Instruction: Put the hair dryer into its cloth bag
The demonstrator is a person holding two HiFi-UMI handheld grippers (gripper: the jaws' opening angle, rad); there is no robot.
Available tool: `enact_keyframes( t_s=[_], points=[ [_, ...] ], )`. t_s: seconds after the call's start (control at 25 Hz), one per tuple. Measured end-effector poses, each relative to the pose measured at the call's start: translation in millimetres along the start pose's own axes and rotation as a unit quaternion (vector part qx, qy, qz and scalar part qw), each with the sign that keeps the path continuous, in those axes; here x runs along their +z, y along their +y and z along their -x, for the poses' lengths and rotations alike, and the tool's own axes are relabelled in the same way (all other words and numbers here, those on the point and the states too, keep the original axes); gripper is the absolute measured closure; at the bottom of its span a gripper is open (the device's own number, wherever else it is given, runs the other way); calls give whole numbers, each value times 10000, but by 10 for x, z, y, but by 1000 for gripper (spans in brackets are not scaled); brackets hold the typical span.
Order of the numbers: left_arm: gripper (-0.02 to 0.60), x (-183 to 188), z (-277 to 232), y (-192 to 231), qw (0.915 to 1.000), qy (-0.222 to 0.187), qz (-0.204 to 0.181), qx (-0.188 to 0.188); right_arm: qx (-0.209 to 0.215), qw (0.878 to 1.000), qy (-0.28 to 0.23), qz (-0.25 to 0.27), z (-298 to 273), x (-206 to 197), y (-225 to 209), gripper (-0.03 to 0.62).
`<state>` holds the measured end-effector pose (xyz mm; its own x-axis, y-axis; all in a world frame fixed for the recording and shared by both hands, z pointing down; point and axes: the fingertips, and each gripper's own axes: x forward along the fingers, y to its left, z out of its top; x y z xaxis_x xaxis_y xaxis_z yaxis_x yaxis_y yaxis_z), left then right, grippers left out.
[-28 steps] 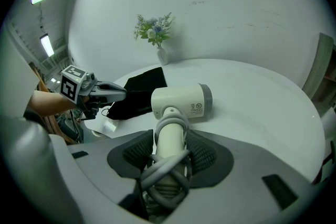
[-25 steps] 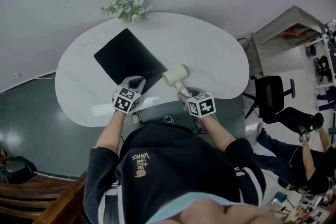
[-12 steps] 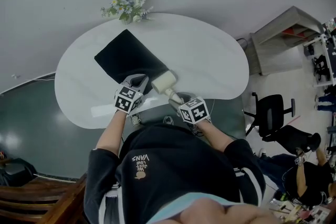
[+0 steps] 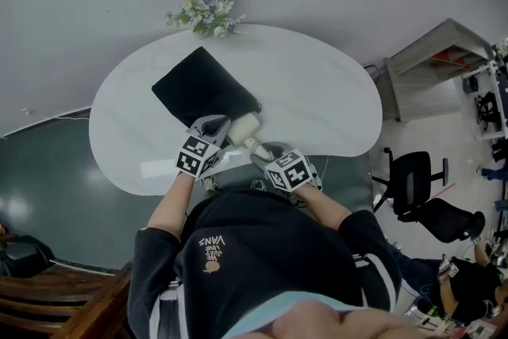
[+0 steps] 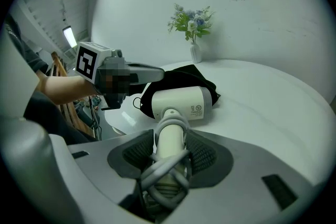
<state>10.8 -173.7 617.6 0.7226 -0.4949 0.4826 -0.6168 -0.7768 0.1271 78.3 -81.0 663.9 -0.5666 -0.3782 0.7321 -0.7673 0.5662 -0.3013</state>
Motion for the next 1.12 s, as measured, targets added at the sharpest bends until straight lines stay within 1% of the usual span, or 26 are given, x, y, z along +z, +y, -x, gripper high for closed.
enact_keyframes(
  t_s=[0.24,0.44,0.8,1.12],
  points=[
    [548,33,93,-64,9999,-56,-105,-125,50,9999,-74,96,-163,194,82,381],
    [548,22,206,-90,9997,-101,-116,-210,43,9997,-112,200,-306,370,105,382],
    [548,131,423,-41,9985,-406,-10,-360,42,9992,-197,343,-597,705,168,382],
    [548,190,587,57,9972,-585,75,-460,71,9989,-293,363,-818,929,261,382]
  ],
)
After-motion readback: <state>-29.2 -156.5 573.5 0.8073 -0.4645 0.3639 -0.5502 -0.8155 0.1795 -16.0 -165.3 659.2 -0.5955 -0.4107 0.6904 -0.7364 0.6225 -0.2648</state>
